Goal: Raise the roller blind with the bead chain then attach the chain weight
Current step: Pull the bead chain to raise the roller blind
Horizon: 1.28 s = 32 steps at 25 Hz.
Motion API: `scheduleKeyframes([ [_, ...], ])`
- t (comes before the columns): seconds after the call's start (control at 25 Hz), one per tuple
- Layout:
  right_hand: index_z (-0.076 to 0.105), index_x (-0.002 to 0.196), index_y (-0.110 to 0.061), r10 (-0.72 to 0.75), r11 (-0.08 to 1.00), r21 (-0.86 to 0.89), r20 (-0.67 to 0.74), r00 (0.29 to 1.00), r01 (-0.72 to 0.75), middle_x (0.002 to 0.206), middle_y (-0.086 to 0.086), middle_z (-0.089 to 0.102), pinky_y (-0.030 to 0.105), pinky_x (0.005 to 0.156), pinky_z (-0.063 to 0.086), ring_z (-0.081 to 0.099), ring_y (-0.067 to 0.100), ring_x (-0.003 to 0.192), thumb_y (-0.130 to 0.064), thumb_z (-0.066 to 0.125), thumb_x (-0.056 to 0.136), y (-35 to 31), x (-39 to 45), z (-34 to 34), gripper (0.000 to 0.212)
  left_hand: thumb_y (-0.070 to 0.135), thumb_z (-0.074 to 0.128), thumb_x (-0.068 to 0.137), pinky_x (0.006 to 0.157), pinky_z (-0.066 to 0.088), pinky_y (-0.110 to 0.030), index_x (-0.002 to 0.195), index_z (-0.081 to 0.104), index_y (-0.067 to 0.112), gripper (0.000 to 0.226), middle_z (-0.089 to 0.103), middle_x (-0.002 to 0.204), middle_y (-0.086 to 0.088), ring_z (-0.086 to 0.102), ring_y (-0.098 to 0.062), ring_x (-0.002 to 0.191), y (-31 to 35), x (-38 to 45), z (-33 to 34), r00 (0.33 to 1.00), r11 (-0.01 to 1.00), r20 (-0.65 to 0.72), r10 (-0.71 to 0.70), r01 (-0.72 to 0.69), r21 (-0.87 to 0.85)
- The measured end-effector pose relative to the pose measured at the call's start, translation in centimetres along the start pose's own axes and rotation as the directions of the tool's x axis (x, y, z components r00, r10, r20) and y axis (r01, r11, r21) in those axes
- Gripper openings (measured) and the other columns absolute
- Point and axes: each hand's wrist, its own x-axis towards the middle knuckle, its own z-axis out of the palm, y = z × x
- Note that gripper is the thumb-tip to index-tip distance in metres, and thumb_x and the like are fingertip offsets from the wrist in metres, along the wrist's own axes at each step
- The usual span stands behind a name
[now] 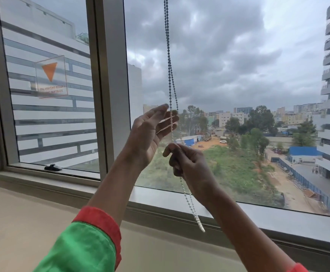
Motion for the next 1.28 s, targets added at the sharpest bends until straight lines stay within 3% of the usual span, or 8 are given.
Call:
scheduleKeyframes([
  [0.12, 0.065, 0.066, -0.018, 0.034, 0.999, 0.029, 0.011, 0.999, -0.034, 0.044, -0.010, 0.035, 0.020, 0.044, 0.023, 0.027, 0.007, 0.043, -0.017, 0.047, 0.095, 2.3, -1.5, 0.8, 0.035, 0.021, 0.049, 0.095, 0.071, 0.058, -0.030, 0.108, 0.060, 0.005, 0.023, 0.072, 0.080, -0.007, 0.069, -0.017, 0.074, 1.5, 1.5, 1.9, 0.999, 0.999, 0.030, 0.037, -0.037, -0.002],
  [0.24, 0.065, 0.064, -0.020, 0.061, 0.997, 0.043, 0.054, 0.997, -0.063, 0.044, -0.011, 0.034, 0.017, 0.043, 0.023, 0.026, 0.006, 0.042, -0.015, 0.046, 0.096, 3.8, -2.4, 0.7, 0.037, 0.023, 0.047, 0.097, 0.043, 0.028, -0.018, 0.106, 0.066, 0.016, 0.023, 0.046, 0.052, 0.005, 0.035, -0.006, 0.044, 1.0, 1.9, 2.4, 0.992, 0.992, -0.085, 0.098, -0.090, 0.091],
  [0.48, 0.071, 0.086, -0.017, 0.191, 0.980, -0.086, 0.154, 0.969, -0.179, 0.049, -0.007, 0.049, 0.016, 0.045, 0.031, 0.038, 0.007, 0.044, -0.028, 0.047, 0.092, 4.4, -2.5, -1.6, 0.027, 0.023, 0.051, 0.095, 0.040, 0.024, -0.017, 0.084, 0.073, 0.025, 0.024, 0.040, 0.044, 0.013, 0.028, -0.004, 0.041, -1.8, -0.2, 1.2, 0.981, 0.987, -0.122, 0.151, -0.142, 0.079],
  [0.64, 0.059, 0.116, -0.003, 0.275, 0.958, 0.038, 0.152, 0.950, -0.283, 0.098, 0.020, 0.065, 0.032, 0.080, 0.047, 0.061, 0.023, 0.088, -0.045, 0.040, 0.085, 2.7, -1.0, -2.4, 0.056, 0.024, 0.051, 0.094, 0.043, 0.027, -0.017, 0.086, 0.073, 0.024, 0.023, 0.039, 0.047, 0.013, 0.030, -0.004, 0.043, -4.4, -2.3, -0.7, 0.992, 0.996, -0.094, 0.084, -0.081, 0.031],
  [0.76, 0.054, 0.121, 0.004, 0.160, 0.980, 0.095, 0.127, 0.979, -0.173, 0.113, 0.029, 0.061, 0.043, 0.094, 0.047, 0.060, 0.033, 0.102, -0.030, 0.038, 0.095, -1.0, 1.7, -1.9, 0.046, 0.027, 0.053, 0.090, 0.044, 0.030, -0.016, 0.085, 0.073, 0.024, 0.020, 0.040, 0.047, 0.011, 0.031, -0.005, 0.045, -7.1, -4.6, -1.8, 0.995, 1.000, -0.097, -0.001, 0.001, 0.000],
  [0.88, 0.054, 0.120, 0.003, 0.073, 0.992, 0.094, 0.098, 0.992, -0.083, 0.095, 0.018, 0.065, 0.038, 0.077, 0.054, 0.063, 0.030, 0.085, -0.018, 0.040, 0.098, -4.8, 4.3, -1.0, 0.033, 0.030, 0.055, 0.087, 0.046, 0.029, -0.017, 0.084, 0.074, 0.026, 0.020, 0.038, 0.049, 0.011, 0.031, -0.005, 0.046, -9.5, -6.9, -2.4, 0.990, 0.996, -0.124, -0.071, 0.077, 0.042],
  [1.0, 0.057, 0.117, 0.002, 0.063, 0.998, -0.008, 0.057, 0.996, -0.062, 0.072, 0.011, 0.058, 0.031, 0.057, 0.043, 0.050, 0.021, 0.061, -0.009, 0.041, 0.097, -5.9, 5.0, 0.1, 0.028, 0.030, 0.055, 0.088, 0.045, 0.027, -0.016, 0.084, 0.074, 0.024, 0.021, 0.034, 0.048, 0.011, 0.028, -0.006, 0.045, -10.3, -7.4, -2.6, 0.991, 0.992, -0.107, -0.081, 0.091, 0.090],
  [1.28, 0.063, 0.100, 0.005, -0.058, 0.997, -0.064, -0.065, 0.996, 0.054, 0.058, 0.006, 0.042, 0.025, 0.051, 0.029, 0.035, 0.013, 0.052, -0.002, 0.044, 0.094, -5.2, 4.1, -0.2, 0.021, 0.025, 0.047, 0.096, 0.047, 0.030, -0.013, 0.099, 0.072, 0.018, 0.026, 0.049, 0.053, 0.006, 0.038, -0.005, 0.049, -8.6, -5.4, -3.0, 0.989, 0.944, 0.028, -0.148, 0.133, 0.303],
])
